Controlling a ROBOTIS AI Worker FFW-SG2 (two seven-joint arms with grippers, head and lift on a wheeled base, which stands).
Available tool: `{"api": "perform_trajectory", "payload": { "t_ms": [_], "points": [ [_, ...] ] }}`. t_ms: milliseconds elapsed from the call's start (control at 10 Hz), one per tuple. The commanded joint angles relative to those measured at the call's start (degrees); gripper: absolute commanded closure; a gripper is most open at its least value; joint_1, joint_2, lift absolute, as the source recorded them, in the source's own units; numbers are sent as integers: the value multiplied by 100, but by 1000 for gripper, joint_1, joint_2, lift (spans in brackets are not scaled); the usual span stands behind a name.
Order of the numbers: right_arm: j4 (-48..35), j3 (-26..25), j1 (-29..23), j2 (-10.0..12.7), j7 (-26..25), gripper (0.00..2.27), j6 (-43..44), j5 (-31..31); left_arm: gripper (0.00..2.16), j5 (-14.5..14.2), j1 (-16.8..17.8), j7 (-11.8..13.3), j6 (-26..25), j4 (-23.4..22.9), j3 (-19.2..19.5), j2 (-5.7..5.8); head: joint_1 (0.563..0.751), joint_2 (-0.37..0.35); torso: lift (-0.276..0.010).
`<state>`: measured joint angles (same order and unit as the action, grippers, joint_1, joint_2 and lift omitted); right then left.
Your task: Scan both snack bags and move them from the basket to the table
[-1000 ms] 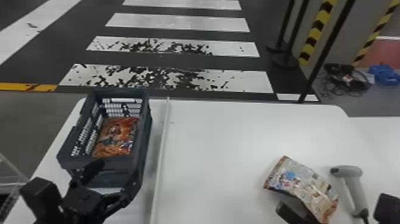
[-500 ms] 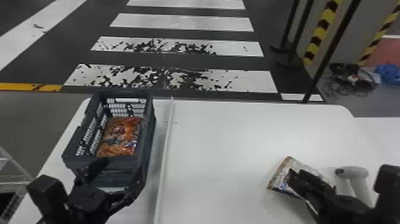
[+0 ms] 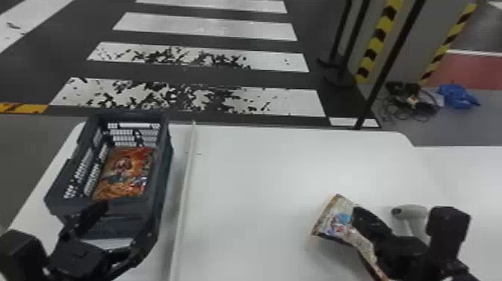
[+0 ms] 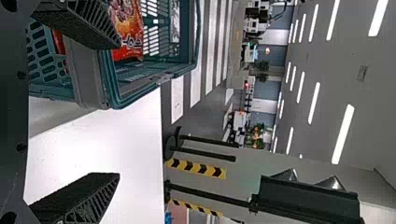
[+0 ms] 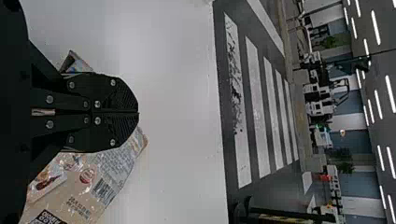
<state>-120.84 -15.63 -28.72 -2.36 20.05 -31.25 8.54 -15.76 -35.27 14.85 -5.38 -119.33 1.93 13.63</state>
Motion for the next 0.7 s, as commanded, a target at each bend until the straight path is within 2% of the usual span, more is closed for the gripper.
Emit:
{"api": "perform_trajectory", "payload": {
  "t_ms": [0,200,600],
  "points": [
    [315,-80,-37,-80,-1,2246,352,7,12,2,-76,0,15,-29,53,17,695,-123,-98],
    [517,-221,-37,-177,-10,2246,598,16,12,2,-111,9,32,-20,80,34,695,-149,-98],
    [684,-573,-160,-168,-71,2246,879,130,12,2,-50,18,15,-3,53,43,695,-201,-98]
  ]
}}
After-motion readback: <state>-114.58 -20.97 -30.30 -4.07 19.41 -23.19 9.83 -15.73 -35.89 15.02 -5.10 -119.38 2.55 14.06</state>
